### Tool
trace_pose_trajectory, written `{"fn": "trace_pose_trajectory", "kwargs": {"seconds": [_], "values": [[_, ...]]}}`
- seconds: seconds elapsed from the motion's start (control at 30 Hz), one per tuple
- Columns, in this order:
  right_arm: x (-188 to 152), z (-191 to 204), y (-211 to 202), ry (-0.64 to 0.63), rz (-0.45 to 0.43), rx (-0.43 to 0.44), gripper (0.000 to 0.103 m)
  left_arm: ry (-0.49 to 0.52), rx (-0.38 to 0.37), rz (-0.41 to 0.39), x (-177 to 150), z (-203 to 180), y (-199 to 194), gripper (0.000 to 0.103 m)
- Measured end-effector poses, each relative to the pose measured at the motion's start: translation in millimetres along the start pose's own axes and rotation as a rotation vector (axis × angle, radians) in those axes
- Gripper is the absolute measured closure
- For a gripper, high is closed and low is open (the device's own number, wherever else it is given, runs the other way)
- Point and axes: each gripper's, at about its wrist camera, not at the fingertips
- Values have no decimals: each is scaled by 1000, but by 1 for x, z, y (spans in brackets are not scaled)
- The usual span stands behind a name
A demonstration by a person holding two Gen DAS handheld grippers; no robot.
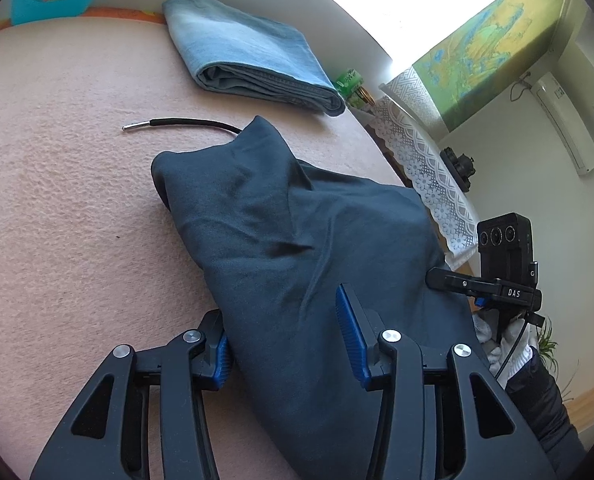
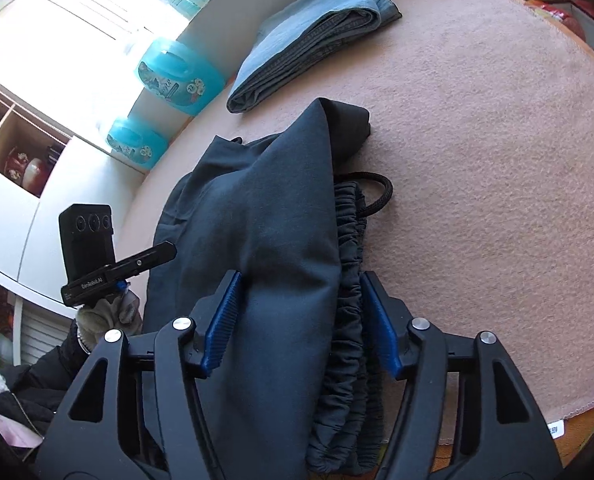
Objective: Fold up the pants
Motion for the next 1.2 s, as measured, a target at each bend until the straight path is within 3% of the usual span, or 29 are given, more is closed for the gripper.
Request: {"fn": "trace_pose_trajectory", "kwargs": {"seconds": [0.1,0.17,0.27,0.37,0.57,0.83,1.2], "values": [[-5,16,1,-59,-18,-76,48,-28,-13,-1,1,5,-1,75],[-8,26,-4,-79,-44,-106,59,-47,-20,-9,1,8,-3,88],[-12,44,-16,-113,-87,-120,74,-46,-24,-36,1,6,-10,92],[-16,64,-18,-168,-96,-169,82,-11,-22,-59,1,-5,-19,93],[-22,92,-19,-234,-110,-234,84,54,-19,-94,3,-26,-33,94],[-22,128,-34,-283,-156,-254,86,115,-31,-137,13,-49,-56,96],[13,196,-58,-411,-295,-256,86,200,-31,-284,64,-79,-93,96]]}}
Point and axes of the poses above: each gripper's, at about its wrist camera, not at the fingertips, and y roughly the way its jaws point, z to its left, x to its top, and after that the axes turned 1 degree about z, right-handed
